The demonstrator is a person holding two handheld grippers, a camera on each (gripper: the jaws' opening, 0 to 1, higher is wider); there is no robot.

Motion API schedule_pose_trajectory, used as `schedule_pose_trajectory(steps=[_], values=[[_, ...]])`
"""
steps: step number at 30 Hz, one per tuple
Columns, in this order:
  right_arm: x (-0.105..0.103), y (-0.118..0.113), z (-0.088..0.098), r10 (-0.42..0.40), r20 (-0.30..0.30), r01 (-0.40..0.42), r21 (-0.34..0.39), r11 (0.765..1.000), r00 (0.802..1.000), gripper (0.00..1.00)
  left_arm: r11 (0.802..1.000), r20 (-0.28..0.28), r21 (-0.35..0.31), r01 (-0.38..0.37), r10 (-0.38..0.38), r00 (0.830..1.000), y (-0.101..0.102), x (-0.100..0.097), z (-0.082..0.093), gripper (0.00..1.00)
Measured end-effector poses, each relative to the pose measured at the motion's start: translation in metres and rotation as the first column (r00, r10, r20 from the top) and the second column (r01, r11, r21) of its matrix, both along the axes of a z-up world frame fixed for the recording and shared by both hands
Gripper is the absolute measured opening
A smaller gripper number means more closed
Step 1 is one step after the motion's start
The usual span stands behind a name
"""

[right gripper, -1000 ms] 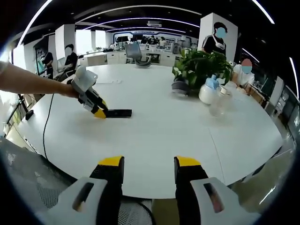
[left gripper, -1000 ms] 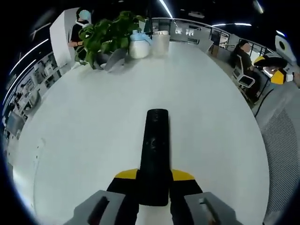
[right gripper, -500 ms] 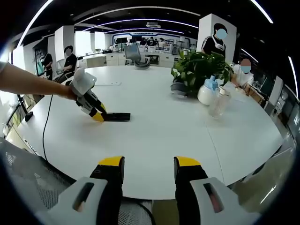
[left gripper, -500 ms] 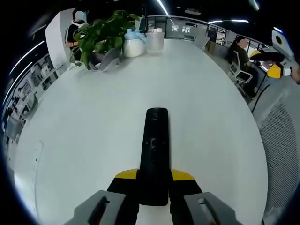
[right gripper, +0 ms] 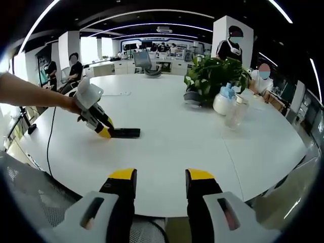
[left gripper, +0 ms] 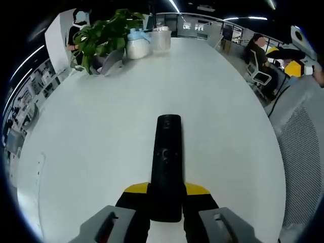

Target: Press the specified remote control buttons in sequence, fully releasing each button before pressing the next.

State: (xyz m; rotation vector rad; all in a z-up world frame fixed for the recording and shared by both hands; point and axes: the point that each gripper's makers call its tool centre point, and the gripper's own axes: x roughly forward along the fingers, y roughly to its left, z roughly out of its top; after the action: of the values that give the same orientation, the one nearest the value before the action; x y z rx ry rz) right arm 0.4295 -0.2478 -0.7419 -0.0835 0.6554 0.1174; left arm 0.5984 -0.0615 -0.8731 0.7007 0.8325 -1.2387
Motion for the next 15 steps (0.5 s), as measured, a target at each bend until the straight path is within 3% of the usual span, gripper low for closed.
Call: schedule_pose_trajectory(steps=[15], values=[[0.000,0.001,0.004,0.002,0.023,-0.002,0.014,1.000,1.000,0.39,0.994,-0.012,0.103,0.038,-0.037,0.999,-0.001,-0.015,-0.003,0.23]])
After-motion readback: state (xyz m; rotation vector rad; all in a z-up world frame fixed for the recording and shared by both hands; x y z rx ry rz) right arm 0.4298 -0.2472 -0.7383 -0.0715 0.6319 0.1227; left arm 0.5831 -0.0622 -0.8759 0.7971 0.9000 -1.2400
